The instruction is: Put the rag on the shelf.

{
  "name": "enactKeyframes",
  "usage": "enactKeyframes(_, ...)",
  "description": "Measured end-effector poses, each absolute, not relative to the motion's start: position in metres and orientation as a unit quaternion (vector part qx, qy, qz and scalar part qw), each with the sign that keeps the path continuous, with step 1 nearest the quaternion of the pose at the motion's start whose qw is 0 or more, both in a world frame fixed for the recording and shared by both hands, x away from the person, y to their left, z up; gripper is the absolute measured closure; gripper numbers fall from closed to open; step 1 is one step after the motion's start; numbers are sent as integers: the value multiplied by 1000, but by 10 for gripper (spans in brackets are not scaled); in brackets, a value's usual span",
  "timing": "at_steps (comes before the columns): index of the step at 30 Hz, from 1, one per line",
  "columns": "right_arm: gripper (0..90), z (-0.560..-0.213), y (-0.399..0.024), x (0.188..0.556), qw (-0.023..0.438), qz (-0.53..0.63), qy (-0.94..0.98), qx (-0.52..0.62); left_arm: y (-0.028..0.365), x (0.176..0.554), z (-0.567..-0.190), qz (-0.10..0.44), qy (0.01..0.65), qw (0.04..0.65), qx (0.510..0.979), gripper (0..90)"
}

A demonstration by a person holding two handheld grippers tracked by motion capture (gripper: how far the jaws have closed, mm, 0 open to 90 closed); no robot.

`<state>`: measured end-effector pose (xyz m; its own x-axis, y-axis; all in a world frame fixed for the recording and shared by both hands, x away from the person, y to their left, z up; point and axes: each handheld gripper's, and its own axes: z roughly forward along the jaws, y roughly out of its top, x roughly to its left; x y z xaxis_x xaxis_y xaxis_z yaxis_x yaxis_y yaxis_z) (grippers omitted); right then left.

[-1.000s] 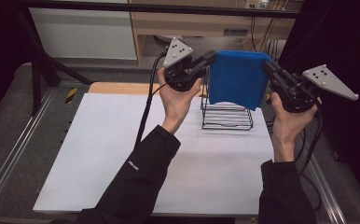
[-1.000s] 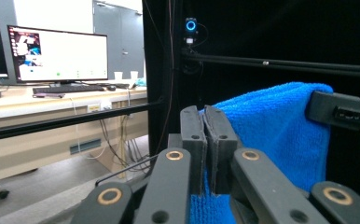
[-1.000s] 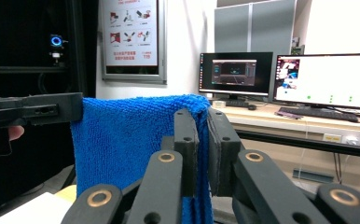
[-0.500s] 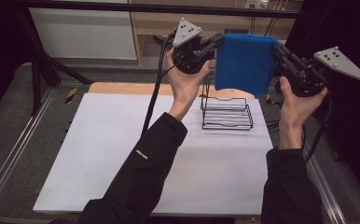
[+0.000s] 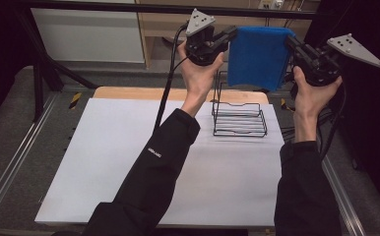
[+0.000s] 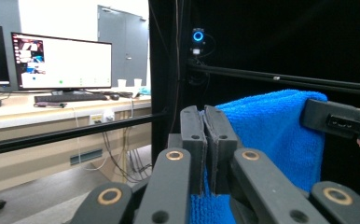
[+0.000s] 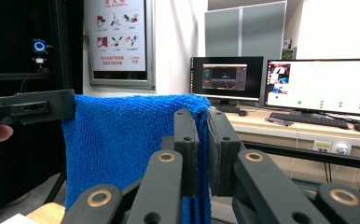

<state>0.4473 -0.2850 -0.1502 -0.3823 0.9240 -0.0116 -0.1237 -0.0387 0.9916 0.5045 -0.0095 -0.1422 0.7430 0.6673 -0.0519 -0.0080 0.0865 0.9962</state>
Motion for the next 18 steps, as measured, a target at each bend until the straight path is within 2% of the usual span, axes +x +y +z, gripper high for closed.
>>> enactKeyframes(18,843,-152,-285,489,409,605,569,378,-11,538,-150,256,269,678,634,873)
